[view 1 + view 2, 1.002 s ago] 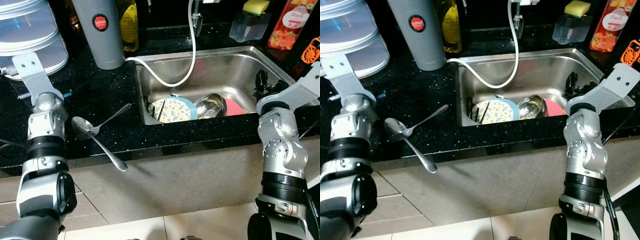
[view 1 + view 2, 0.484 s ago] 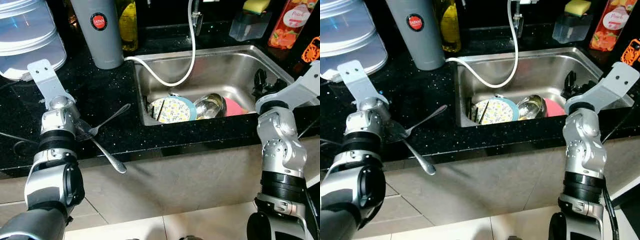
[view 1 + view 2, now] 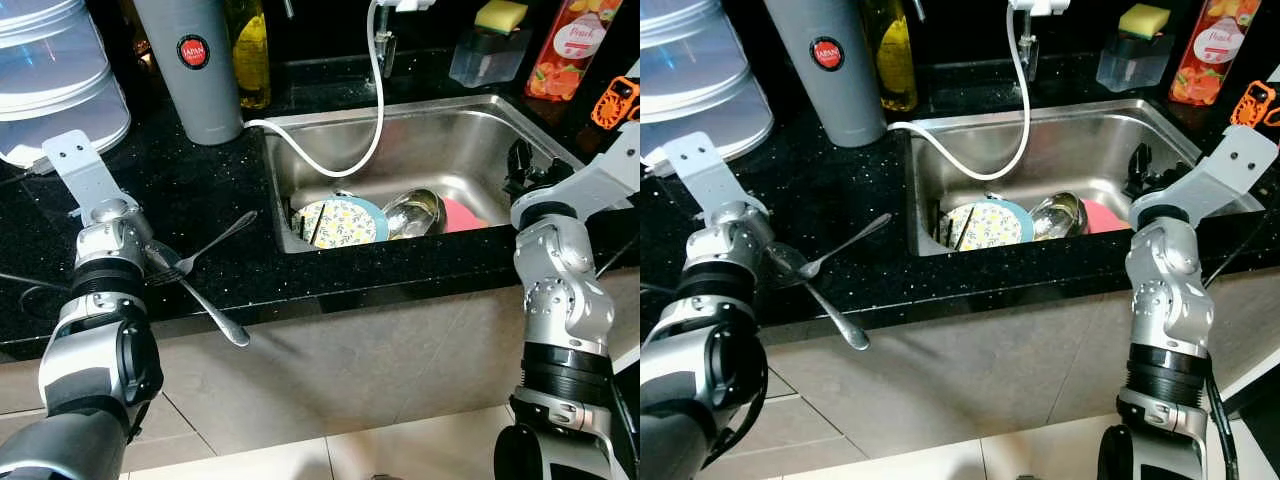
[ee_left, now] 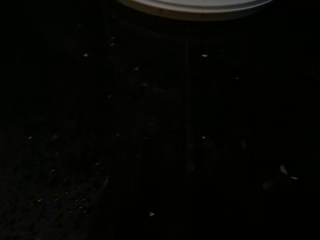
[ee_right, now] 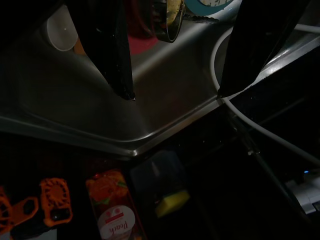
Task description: Kitchen organization
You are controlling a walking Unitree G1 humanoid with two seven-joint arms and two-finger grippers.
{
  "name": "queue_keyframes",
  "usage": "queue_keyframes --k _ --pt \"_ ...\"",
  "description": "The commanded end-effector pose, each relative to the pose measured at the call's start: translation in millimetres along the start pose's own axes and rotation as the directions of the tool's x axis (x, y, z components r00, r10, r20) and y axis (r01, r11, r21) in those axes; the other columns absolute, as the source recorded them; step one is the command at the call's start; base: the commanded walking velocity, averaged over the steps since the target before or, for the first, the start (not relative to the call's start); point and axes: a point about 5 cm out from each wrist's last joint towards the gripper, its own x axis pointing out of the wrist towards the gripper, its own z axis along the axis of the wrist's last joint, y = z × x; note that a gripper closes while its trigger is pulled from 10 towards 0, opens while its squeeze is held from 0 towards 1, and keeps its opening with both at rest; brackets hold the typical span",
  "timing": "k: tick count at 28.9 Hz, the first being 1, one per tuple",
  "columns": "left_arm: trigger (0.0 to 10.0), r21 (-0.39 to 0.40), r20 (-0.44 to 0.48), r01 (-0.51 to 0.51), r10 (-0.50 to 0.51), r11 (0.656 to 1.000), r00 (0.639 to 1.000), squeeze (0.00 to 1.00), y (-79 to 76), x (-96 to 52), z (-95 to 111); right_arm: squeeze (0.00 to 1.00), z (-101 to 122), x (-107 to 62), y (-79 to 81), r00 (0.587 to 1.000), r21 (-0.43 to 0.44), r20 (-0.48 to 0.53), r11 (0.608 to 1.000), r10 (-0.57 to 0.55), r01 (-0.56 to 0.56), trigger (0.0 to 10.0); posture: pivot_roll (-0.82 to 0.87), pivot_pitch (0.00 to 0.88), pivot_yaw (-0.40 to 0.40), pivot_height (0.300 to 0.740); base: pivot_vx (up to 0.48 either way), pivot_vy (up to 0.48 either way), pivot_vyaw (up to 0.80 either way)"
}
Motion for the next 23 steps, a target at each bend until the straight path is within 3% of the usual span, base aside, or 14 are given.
queue_keyframes --k 1,4,5,6,7,15,16,17,18,20,21,23 --pt "4.4 0.047 -0.158 -0.074 0.080 0.996 0.984 0.00 23.9 9.3 -37 0.00 0 -1.1 -1.1 1.000 0.000 -0.007 1.000 -0.004 0.004 10.0 0.03 0.031 0.029 0.740 0.000 0.000 0.00" --pt "4.2 0.024 -0.191 -0.098 0.100 0.995 0.976 0.00 32.4 12.0 -41 0.00 0 -1.7 -2.5 1.000 -0.003 -0.008 1.000 -0.008 0.008 10.0 0.03 0.035 0.028 0.740 0.000 0.000 0.00" --pt "2.7 0.018 -0.197 -0.099 0.101 0.995 0.975 0.00 33.8 12.5 -42 0.00 0 -1.7 -2.8 1.000 -0.004 -0.009 1.000 -0.009 0.009 10.0 0.03 0.036 0.027 0.740 0.000 0.000 0.00" --pt "2.7 0.014 -0.201 -0.100 0.100 0.995 0.974 0.00 34.3 12.7 -42 0.00 0 -1.7 -3.1 1.000 -0.004 -0.009 1.000 -0.009 0.009 10.0 0.03 0.036 0.026 0.740 0.000 0.000 0.00" --pt "0.0 0.013 -0.200 -0.099 0.100 0.995 0.975 0.00 34.7 12.9 -42 0.00 0 -1.7 -2.8 1.000 -0.004 -0.010 1.000 -0.009 0.009 10.0 0.03 0.036 0.026 0.740 0.000 0.000 0.00" --pt "0.0 0.023 -0.163 -0.096 0.099 0.995 0.982 0.00 33.5 12.5 -37 0.00 -1 -0.6 -0.4 1.000 -0.004 -0.014 1.000 -0.004 0.004 10.0 0.04 0.040 0.018 0.740 0.000 0.000 0.00" --pt "1.8 0.011 -0.120 -0.090 0.091 0.996 0.989 0.00 31.7 11.9 -30 0.00 -1 -0.5 -0.2 1.000 -0.003 -0.014 1.000 -0.003 0.003 10.0 0.04 0.040 0.018 0.740 0.000 0.000 0.00" --pt "1.8 0.011 -0.120 -0.090 0.091 0.996 0.989 0.00 31.7 11.9 -30 0.00 -1 -0.5 -0.2 1.000 -0.003 -0.014 1.000 -0.003 0.003 10.0 0.04 0.040 0.018 0.740 0.000 0.000 0.00" --pt "10.0 0.001 -0.060 -0.075 0.075 0.997 0.995 0.00 27.7 10.0 -20 0.00 -1 -0.3 -0.5 1.000 -0.003 -0.015 1.000 -0.003 0.003 10.0 0.04 0.042 0.011 0.740 0.000 0.000 0.00" --pt "10.0 0.001 -0.060 -0.075 0.075 0.997 0.995 0.00 27.7 10.0 -20 0.00 -1 -0.3 -0.5 1.000 -0.003 -0.015 1.000 -0.003 0.003 10.0 0.04 0.042 0.011 0.740 0.000 0.000 0.00" --pt "10.0 -0.003 0.023 -0.057 0.057 0.998 0.998 0.00 23.6 7.0 -7 0.00 -1 -0.1 -0.5 1.000 -0.003 -0.015 1.000 -0.004 0.004 10.0 0.04 0.044 0.009 0.740 0.000 0.000 0.00" --pt "10.0 -0.003 0.023 -0.057 0.057 0.998 0.998 0.00 23.6 7.0 -7 0.00 -1 -0.1 -0.5 1.000 -0.003 -0.015 1.000 -0.004 0.004 10.0 0.04 0.044 0.009 0.740 0.000 0.000 0.00"
